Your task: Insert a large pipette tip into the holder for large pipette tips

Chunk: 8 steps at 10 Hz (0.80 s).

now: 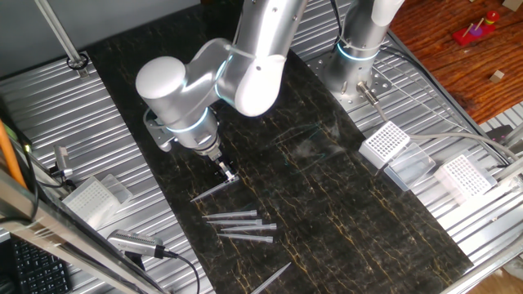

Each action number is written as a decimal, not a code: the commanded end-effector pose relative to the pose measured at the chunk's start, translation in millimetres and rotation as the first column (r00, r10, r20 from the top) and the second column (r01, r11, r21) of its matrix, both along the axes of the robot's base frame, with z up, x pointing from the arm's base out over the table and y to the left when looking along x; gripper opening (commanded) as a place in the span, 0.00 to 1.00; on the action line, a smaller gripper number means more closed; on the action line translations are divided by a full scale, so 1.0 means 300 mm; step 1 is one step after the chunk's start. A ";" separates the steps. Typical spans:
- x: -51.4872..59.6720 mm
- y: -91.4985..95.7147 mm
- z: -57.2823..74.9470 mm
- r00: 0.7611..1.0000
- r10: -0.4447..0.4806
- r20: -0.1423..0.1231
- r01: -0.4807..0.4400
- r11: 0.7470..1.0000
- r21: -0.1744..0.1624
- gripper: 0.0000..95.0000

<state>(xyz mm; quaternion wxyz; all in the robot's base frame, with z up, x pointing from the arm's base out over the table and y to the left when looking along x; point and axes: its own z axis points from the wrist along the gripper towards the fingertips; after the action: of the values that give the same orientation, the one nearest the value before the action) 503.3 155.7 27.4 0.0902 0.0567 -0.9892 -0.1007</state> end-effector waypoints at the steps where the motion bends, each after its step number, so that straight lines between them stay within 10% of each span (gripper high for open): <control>1: 0.000 0.000 0.000 1.000 0.007 0.002 -0.007 1.000 0.002 0.20; 8: -0.007 -0.005 -0.014 1.000 0.016 0.005 -0.016 1.000 -0.006 0.20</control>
<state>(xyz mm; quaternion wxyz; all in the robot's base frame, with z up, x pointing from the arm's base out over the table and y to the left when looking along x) 501.4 154.2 22.8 0.0886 0.0639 -0.9893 -0.0965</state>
